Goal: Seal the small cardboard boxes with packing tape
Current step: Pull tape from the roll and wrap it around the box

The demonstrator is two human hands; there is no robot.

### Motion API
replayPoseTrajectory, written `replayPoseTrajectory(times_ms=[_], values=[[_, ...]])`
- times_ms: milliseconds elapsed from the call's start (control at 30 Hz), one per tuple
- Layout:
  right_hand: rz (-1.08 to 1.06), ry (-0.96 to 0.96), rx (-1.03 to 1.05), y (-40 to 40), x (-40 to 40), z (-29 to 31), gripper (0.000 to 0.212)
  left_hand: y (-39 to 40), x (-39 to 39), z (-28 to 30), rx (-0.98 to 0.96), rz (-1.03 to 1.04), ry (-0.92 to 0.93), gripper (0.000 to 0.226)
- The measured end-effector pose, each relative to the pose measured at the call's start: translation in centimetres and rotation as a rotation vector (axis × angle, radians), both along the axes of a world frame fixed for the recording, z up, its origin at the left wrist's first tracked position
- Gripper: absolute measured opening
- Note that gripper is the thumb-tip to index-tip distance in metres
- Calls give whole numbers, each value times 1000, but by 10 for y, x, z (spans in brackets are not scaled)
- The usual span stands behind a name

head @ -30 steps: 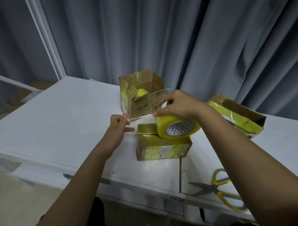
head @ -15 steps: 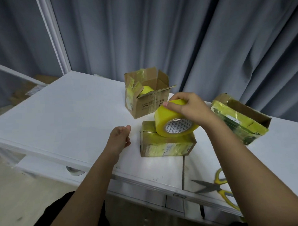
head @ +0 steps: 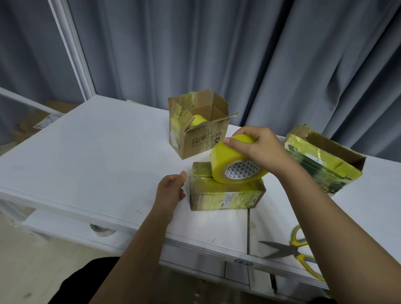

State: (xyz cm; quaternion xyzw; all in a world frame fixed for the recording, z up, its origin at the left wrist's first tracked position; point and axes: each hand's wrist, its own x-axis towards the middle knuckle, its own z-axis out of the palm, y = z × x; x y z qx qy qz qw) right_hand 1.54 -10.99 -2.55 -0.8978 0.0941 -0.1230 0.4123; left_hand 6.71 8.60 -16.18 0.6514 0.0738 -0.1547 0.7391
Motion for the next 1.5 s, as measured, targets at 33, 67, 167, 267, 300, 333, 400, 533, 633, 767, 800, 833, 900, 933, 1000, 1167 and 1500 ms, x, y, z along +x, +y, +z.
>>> replayPoseTrajectory(times_ms=[33,67,167,267,300,333,400,533,633,767,800,833,900,933,1000,1167,1500], values=[[1,-3,-6,1,0,0,21,-1,0,-1,3,0,6,23],[0,-5,-14,2,1,-1,23,-2,-1,-2,3,-2,13,23],[-3,-4,-38,2,4,-3,27,-6,-3,-4,-4,-21,23,24],[-5,-9,-49,0,6,-5,27,-12,-6,-7,-20,-49,-4,32],[-11,-15,-51,1,6,-6,27,-14,-7,-8,-10,-51,-3,34],[-17,-24,-52,1,6,-6,27,-16,-8,-10,5,-51,4,33],[-20,-34,-52,1,6,-8,28,-18,-8,-13,44,-57,10,24],[-30,-34,-48,3,7,-6,27,-9,-10,-15,313,-158,-169,14],[-36,-20,-43,5,5,-6,25,-1,-15,-17,549,-162,-408,37],[-37,-30,-46,4,4,-7,26,-7,-10,7,295,28,-498,34],[-34,-37,-45,3,4,-8,26,-12,-14,15,145,-60,-409,33],[-34,-41,-42,3,4,-8,25,-18,-20,19,-25,-194,-315,37],[-34,-44,-40,4,5,-9,25,-23,-29,15,-278,-354,-160,53],[-28,-49,-43,3,5,-9,26,-24,-29,15,-314,-390,-118,56],[-23,-51,-42,3,5,-11,26,-30,-21,16,-206,-406,-119,63],[-21,-37,-54,1,4,-11,26,-2,-13,11,153,-561,-421,83],[64,-15,233,-12,-3,3,19,-22,24,29,459,-722,-641,117]])
